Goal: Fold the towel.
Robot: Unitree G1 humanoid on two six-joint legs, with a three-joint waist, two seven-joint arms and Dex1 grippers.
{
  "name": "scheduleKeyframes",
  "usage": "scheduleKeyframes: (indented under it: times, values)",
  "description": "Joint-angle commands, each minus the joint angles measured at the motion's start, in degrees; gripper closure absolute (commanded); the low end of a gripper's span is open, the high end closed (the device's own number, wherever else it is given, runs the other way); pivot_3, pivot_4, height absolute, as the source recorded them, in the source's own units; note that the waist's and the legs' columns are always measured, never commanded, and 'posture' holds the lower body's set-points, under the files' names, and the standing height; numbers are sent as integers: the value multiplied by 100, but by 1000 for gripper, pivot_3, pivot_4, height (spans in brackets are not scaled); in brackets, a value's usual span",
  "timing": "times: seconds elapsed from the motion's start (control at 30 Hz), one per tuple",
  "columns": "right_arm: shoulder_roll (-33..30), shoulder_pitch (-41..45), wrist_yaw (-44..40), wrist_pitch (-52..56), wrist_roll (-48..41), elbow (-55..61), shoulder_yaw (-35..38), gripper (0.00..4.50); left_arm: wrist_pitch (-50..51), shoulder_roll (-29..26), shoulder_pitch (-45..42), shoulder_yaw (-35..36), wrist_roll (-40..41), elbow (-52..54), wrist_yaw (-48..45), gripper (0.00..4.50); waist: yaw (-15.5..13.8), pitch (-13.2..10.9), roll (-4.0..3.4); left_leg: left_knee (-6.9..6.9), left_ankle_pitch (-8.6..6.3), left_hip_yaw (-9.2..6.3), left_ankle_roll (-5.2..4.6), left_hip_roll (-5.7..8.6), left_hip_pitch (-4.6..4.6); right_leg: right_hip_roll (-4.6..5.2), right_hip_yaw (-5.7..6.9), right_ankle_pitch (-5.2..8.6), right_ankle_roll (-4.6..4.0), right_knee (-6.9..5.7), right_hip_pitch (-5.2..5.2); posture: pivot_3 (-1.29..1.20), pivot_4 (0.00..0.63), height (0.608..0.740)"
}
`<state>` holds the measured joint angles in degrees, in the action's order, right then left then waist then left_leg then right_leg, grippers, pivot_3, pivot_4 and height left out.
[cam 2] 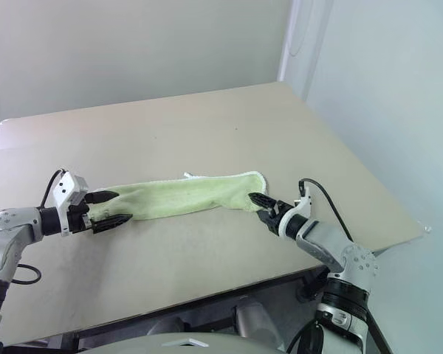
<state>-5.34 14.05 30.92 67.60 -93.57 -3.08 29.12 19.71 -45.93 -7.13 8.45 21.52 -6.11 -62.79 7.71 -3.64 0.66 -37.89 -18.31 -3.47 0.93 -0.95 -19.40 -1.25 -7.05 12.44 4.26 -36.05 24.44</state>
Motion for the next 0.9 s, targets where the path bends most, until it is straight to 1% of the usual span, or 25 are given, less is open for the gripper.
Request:
scheduleKeyframes:
  times: [0.03,0.3,0.37,0.43,0.57,0.63,0.67,0.8,0.87,0.9]
  values:
    - [-35,152,60,-385,46,-108,-209,1048,-138,-16,-139,12,-60,-30,11,0,10,0,0,1,0,0,0,0,0,0,0,0,0,1,1,0,0,740]
    - [-53,393,-57,-871,299,-231,-577,1048,-438,2,-351,-31,-145,-512,-87,0,129,-1,-1,2,0,-1,0,-2,-2,0,-1,0,0,2,1,0,0,740]
    - [-61,493,-82,-1005,422,-286,-614,1427,-552,21,-420,-42,-178,-682,-107,0,130,-3,-4,2,0,-1,0,-2,-1,0,-1,0,0,2,1,0,0,740]
    - [-115,552,-128,-1081,518,-308,-632,1970,-667,55,-509,-47,-205,-881,-119,0,116,-6,-10,4,0,-1,0,-1,-3,0,0,0,0,2,4,0,0,740]
    - [-296,576,-152,-1099,526,-265,-574,3422,-1099,61,-660,-105,-395,-1454,-255,0,98,-7,-11,25,0,0,0,1,-10,0,-1,1,1,11,13,0,0,740]
    - [-403,569,-174,-1073,463,-216,-560,4229,-1286,43,-757,-112,-486,-1729,-301,0,96,-6,-9,47,0,1,0,2,-9,1,-2,1,2,25,14,0,0,740]
    - [-487,561,-203,-1035,424,-176,-560,4457,-1374,43,-823,-110,-528,-1877,-312,0,89,-5,-8,55,0,1,0,2,-8,0,-2,1,2,32,13,0,0,740]
    - [-853,534,-253,-925,227,-116,-484,4457,-1567,57,-980,-95,-584,-2164,-370,0,81,-6,-10,68,0,2,0,2,-13,2,-2,0,2,52,14,0,0,740]
    - [-1130,530,-335,-845,130,-87,-422,4457,-1624,74,-1027,-76,-598,-2234,-360,0,79,-6,-11,74,0,2,-1,1,-16,3,-2,-1,6,60,14,0,0,740]
    - [-1382,546,-389,-756,28,-94,-351,4457,-1638,78,-1044,-70,-605,-2264,-355,0,75,-6,-11,75,0,3,-1,2,-18,4,-2,-2,10,62,14,0,0,740]
